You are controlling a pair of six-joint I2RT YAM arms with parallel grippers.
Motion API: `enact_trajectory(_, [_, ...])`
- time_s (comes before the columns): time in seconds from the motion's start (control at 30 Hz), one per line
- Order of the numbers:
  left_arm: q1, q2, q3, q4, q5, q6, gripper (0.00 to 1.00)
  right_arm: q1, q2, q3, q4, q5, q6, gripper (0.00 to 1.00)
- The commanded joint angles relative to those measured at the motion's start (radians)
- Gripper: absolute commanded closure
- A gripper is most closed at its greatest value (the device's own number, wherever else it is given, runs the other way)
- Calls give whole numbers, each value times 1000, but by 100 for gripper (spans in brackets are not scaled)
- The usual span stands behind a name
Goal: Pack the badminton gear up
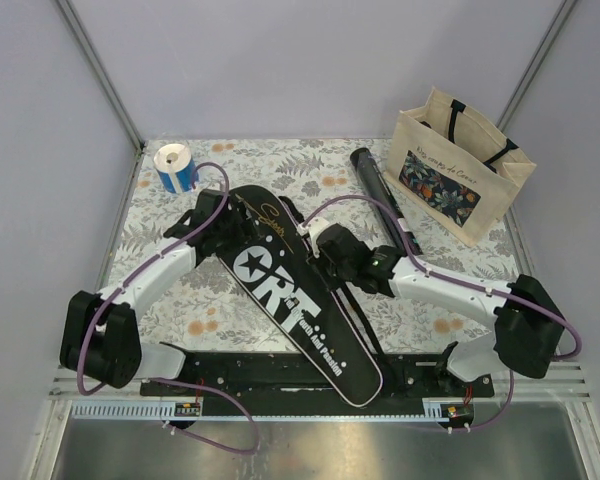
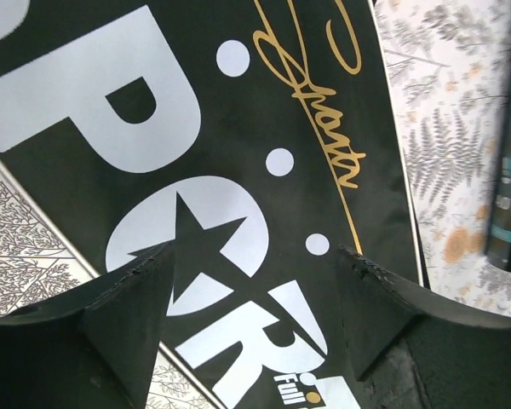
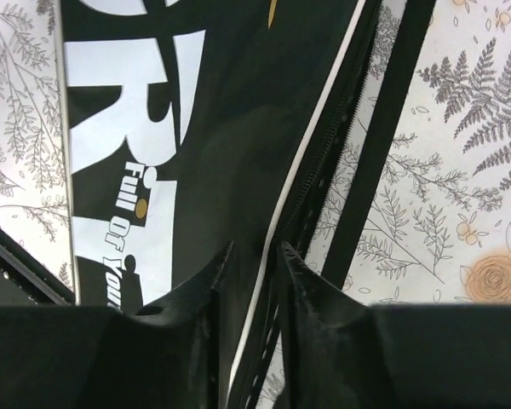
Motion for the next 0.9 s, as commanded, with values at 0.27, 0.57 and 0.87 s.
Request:
enact_trajectory(0.27, [25,47,-109,66,34,-15,32,-226,183,140,106,-410,208,31])
enact_trajectory(0.57, [23,85,-178,92,22,-16,34,-303,373,273,108,-504,182,25])
enact_trajectory(0.87, [23,116,-189,94,19,-12,37,-338,529,335,110,-632,184,19])
